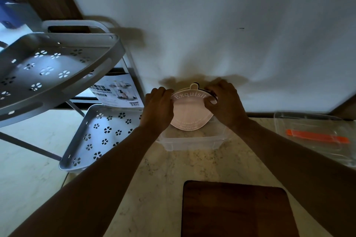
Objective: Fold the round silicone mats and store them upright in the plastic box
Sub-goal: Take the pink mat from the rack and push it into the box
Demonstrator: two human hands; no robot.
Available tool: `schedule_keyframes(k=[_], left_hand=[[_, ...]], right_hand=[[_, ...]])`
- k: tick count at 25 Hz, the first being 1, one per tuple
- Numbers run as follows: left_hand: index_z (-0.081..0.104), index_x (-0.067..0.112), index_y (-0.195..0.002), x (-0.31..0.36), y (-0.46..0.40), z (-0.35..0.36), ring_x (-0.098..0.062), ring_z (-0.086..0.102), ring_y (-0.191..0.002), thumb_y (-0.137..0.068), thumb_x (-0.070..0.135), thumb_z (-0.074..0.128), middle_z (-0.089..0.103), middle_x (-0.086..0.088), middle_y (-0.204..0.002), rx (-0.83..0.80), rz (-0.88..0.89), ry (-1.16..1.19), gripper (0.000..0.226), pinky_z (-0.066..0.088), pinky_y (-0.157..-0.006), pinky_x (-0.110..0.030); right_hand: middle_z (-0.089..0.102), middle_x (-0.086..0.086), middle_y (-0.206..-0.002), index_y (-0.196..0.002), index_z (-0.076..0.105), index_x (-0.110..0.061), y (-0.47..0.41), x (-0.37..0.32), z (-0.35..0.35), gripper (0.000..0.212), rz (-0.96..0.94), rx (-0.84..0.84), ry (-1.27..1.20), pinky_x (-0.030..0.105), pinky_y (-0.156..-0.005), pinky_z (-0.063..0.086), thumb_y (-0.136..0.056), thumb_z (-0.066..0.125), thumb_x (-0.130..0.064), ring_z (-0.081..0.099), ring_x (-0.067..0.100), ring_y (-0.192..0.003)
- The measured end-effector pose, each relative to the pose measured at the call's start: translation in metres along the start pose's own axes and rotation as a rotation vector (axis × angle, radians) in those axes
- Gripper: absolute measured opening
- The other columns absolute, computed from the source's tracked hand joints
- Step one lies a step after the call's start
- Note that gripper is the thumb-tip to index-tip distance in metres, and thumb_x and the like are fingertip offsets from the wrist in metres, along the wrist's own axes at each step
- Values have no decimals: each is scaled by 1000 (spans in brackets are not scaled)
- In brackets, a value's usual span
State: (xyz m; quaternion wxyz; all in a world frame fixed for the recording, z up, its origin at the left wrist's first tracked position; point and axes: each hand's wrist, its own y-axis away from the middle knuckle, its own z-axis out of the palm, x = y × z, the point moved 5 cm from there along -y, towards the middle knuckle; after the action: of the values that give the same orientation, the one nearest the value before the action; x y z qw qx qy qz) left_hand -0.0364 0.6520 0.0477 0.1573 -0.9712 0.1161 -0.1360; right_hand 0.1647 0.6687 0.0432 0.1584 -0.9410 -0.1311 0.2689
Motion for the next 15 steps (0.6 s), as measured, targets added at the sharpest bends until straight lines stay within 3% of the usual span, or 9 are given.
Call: schedule_keyframes(k=[7,11,15], left_hand=[[60,8,-122,-2,-1,1,-34,54,-97,-91,10,55,61,-16,-105,-9,8,5,31,44,-83,-44],[59,8,-114,2,1,3,-31,54,-100,-85,19,67,59,-16,-110,-39,49,24,32,46,-84,-46],[61,8,-104,0,0,2,-31,55,-96,-83,13,69,60,-13,-104,-39,60,51,23,45,-83,-46]], right_hand=[[60,12,-107,-108,68,-9,0,3,1,30,14,-6,-32,39,-84,43,-80,74,-15,53,30,-98],[59,10,-105,-104,68,-10,2,5,1,28,-4,18,-53,40,-82,46,-77,76,-13,54,28,-95],[59,7,-104,-102,69,-12,-1,7,0,27,0,-3,-82,42,-82,47,-76,77,-12,55,26,-93]])
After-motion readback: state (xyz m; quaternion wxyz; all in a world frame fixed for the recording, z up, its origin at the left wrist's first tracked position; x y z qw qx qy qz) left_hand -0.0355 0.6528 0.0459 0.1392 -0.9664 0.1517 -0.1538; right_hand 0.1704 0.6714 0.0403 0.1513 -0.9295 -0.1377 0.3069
